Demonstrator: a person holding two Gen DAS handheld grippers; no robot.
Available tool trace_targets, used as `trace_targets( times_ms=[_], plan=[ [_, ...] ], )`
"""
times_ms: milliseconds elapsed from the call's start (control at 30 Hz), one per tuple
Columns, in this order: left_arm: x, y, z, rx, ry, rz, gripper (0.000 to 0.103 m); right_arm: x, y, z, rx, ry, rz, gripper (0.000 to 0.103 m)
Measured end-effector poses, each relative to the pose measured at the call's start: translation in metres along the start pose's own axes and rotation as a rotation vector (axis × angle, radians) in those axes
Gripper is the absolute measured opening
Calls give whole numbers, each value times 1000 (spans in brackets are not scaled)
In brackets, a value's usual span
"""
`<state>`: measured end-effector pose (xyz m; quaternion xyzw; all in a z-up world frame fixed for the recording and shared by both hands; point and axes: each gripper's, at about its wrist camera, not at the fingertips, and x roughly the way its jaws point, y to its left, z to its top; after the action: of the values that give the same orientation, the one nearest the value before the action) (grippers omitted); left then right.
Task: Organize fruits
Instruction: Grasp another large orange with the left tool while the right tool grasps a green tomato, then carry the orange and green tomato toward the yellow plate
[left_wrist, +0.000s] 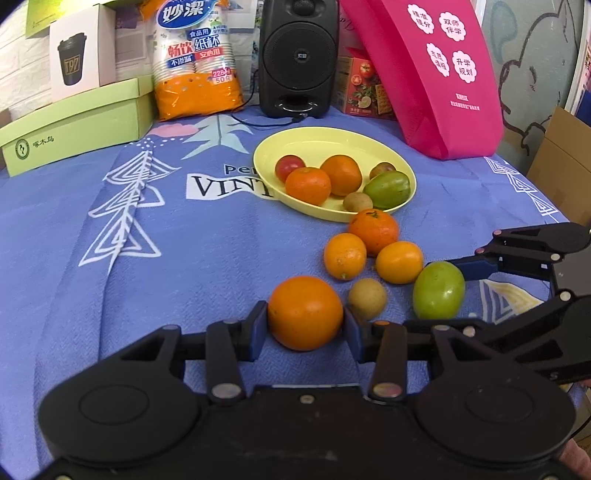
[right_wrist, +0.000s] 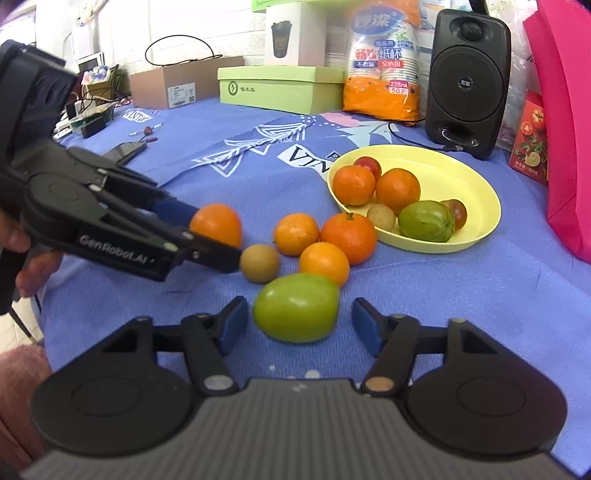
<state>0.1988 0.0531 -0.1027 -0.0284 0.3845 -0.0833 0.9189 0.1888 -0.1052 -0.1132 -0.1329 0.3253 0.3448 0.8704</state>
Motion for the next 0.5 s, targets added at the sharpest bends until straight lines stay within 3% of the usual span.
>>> trace_targets(
  times_ms=[67, 500],
  plan=[
    [-1, 0, -1, 0, 0, 2, 43, 0, 1, 1, -3, -1, 4, 46],
    [-15, 0, -5, -7, 1, 2, 43, -13, 8, -2, -14, 7, -11, 46]
  ],
)
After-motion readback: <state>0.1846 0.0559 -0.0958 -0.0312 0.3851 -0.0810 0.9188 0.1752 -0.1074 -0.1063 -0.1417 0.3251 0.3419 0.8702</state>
